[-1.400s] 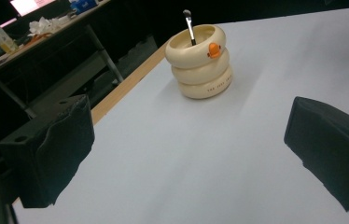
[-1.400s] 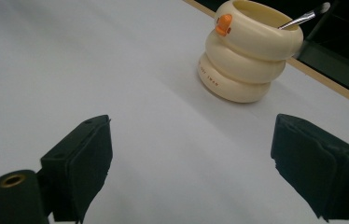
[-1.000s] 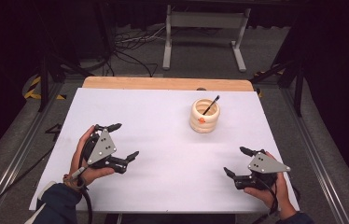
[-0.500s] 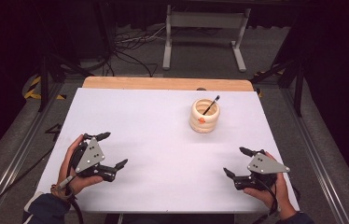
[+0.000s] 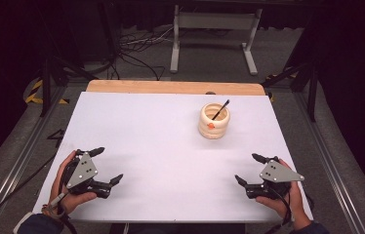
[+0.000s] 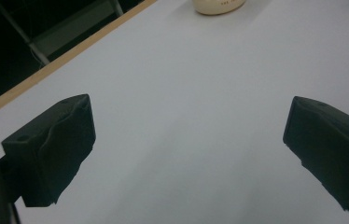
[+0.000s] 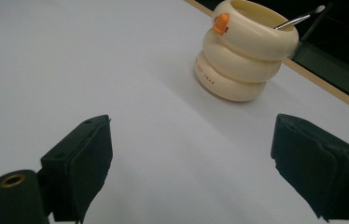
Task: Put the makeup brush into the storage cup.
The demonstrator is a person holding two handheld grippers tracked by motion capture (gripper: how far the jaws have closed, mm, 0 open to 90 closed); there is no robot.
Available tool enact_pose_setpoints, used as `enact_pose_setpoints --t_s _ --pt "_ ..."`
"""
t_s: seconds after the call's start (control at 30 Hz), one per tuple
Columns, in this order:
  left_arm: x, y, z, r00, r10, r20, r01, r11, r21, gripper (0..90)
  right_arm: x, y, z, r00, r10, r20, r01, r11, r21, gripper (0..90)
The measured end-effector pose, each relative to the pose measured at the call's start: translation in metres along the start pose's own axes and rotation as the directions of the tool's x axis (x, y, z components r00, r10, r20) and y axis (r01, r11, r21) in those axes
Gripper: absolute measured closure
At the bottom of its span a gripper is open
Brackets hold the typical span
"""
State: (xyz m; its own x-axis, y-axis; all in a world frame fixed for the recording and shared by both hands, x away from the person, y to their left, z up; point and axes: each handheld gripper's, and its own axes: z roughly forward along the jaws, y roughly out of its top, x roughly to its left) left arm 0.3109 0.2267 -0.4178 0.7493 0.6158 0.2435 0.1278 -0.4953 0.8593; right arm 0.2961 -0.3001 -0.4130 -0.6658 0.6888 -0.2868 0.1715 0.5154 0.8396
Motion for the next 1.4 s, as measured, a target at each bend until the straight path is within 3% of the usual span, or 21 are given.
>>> enact_pose_setpoints --t_s 0.23,0.47,0.53,0.7,0.9,1.07,1.4 --pt "0.003 -0.014 -0.003 0.9998 -0.02 -0.003 0.02 0.9995 0.024 3.0 -0.004 -0.002 -0.003 0.9992 0.021 0.035 -0.021 1.0 -0.001 11.1" --pt "0.003 -0.023 -0.007 0.9985 -0.055 -0.002 0.055 0.998 0.033 3.1 -0.003 -0.007 -0.006 0.9976 0.001 0.069 -0.002 1.0 0.012 8.6" --pt "0.003 -0.027 -0.01 0.9982 -0.059 -0.009 0.06 0.9973 0.043 3.0 -0.002 -0.012 -0.006 0.9946 -0.019 0.102 0.017 1.0 0.027 7.1" --pt "0.003 -0.031 -0.018 0.9969 -0.076 -0.022 0.076 0.9966 0.03 3.0 -0.002 -0.019 -0.008 0.9928 -0.023 0.117 0.019 0.999 0.041 7.1" --pt "0.007 -0.035 -0.022 0.9932 -0.109 -0.04 0.109 0.994 0.0 3.2 -0.008 -0.021 -0.01 0.9913 0.02 0.13 -0.023 1.0 0.02 7.2" --pt "0.006 -0.032 -0.021 0.9935 -0.104 -0.044 0.104 0.9945 -0.002 3.3 -0.006 -0.021 -0.01 0.9917 0.005 0.129 -0.009 1.0 0.025 7.7" --pt "-0.002 -0.031 -0.018 0.9964 -0.084 -0.005 0.084 0.9964 0.008 3.2 -0.001 -0.018 -0.009 0.9921 0.004 0.125 -0.008 0.999 0.035 8.1"
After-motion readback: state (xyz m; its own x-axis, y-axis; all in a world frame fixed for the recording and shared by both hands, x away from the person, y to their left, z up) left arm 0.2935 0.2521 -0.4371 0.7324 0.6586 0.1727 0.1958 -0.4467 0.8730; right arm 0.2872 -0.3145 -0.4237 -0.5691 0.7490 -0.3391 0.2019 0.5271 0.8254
